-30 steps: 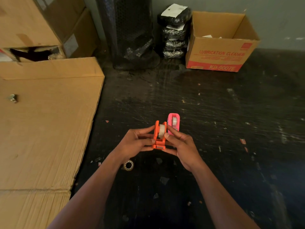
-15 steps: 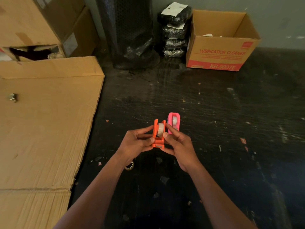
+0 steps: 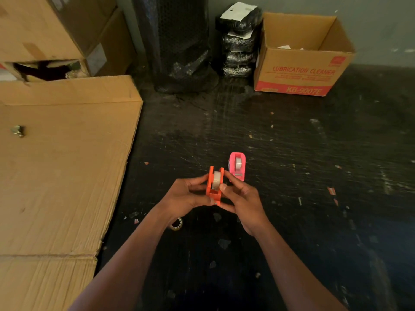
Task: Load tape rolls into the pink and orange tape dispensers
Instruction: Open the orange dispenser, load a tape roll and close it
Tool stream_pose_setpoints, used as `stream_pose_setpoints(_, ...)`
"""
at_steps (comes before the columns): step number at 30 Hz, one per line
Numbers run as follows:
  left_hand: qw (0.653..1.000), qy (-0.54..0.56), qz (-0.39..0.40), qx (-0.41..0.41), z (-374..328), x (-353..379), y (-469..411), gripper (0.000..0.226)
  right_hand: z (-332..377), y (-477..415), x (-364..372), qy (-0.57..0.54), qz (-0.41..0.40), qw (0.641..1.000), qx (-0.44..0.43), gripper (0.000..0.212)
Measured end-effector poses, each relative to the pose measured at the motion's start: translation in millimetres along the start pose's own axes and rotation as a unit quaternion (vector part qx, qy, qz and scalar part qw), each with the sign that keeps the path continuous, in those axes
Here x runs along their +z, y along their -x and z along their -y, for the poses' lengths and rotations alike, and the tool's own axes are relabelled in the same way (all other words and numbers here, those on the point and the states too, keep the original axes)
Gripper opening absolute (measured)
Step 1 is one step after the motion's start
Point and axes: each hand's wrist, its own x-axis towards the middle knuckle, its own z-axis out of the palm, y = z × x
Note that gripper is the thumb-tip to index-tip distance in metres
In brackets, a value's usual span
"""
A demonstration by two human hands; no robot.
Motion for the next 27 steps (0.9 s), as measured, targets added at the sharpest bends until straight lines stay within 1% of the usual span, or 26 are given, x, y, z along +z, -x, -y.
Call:
stream_pose_setpoints(2,1.000,0.022,0.006,-0.001,-0.6,-0.8,0.5,0.063,0.2,0.2,0.4,-0.007,-0.001,1.000,-0.005,0.047)
stream_pose_setpoints(5,0.996,0.087,0.009,-0.019,0.2,-1.9,0.9,0.055,3.3,0.1,-1.0,-0.012,-0.001,1.000,-0.009,0.046)
stream_pose_setpoints(10,0.997,0.052,-0.048,-0.004,1.5,1.1,-2.4,0.053,5.5,-1.5,-1.0,-0.003,0.008,1.000,0.002,0.044)
stream_pose_setpoints(15,0.994,0.107,-0.038,-0.003,-4.4,0.0,-2.6,0.049,10.7,-0.9,-5.1,-0.017,0.024,1.000,0.000,0.044)
stream_pose_setpoints(17,0.995,0.091,-0.043,0.003,-7.6,-0.3,-3.6,0.055,12.0,-0.2,-5.8,-0.016,0.039,0.999,-0.002,0.043)
stream_pose_setpoints(20,0.998,0.048,-0.039,0.020,-11.3,1.2,-4.1,0.047,13.1,0.7,-4.6,-0.024,0.044,0.999,0.001,0.043)
stream_pose_setpoints(27,0.998,0.054,-0.041,0.007,-10.5,0.7,-3.3,0.041,11.9,1.2,-3.3,-0.014,0.037,0.999,0.006,0.043)
